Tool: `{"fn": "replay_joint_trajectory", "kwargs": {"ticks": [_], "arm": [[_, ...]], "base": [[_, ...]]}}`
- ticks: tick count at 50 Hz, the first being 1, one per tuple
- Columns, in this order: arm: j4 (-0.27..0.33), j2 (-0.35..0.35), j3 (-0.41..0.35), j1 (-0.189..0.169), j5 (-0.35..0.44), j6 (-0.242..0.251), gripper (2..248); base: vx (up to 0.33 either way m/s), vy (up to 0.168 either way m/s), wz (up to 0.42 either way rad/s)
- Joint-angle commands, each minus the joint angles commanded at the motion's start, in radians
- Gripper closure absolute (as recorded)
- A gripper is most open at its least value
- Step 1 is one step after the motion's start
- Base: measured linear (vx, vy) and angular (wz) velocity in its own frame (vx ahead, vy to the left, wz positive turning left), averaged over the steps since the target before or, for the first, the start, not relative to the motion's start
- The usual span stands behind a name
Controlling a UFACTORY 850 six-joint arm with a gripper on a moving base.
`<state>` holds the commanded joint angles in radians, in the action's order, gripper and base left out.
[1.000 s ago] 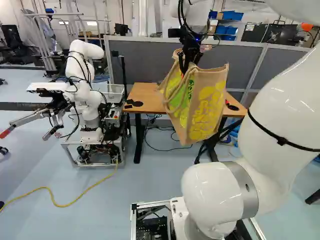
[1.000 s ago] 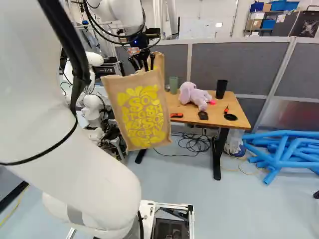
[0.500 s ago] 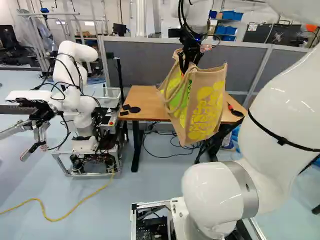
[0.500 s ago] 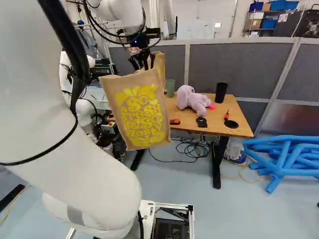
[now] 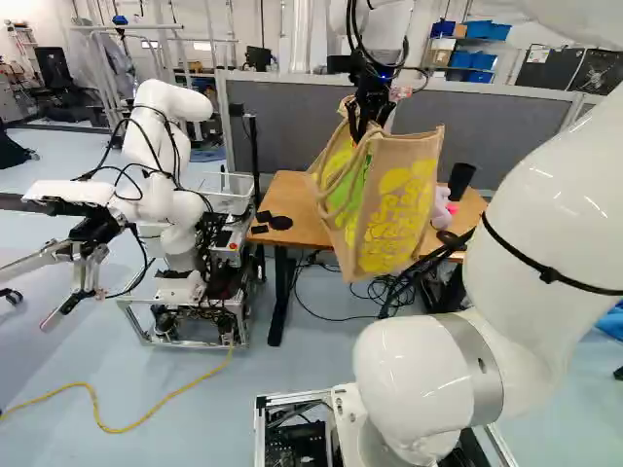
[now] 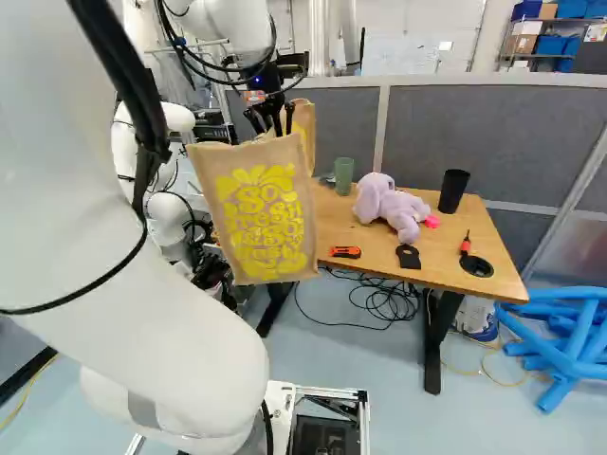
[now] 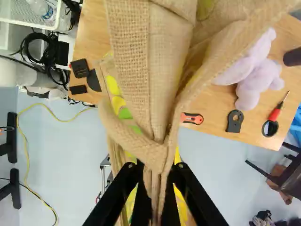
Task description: Pick up the bag on the ground and place it on the table
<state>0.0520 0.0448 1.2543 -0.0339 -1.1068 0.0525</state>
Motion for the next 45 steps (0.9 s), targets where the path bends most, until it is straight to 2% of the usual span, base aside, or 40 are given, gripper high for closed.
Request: {"fn": "replay_joint_trajectory", "kwargs": {"ticks": [45], "arm": [[0.000,0.000,0.000,0.000,0.000,0.000,228]], "base": [[0.164,0.003,-0.009]]}}
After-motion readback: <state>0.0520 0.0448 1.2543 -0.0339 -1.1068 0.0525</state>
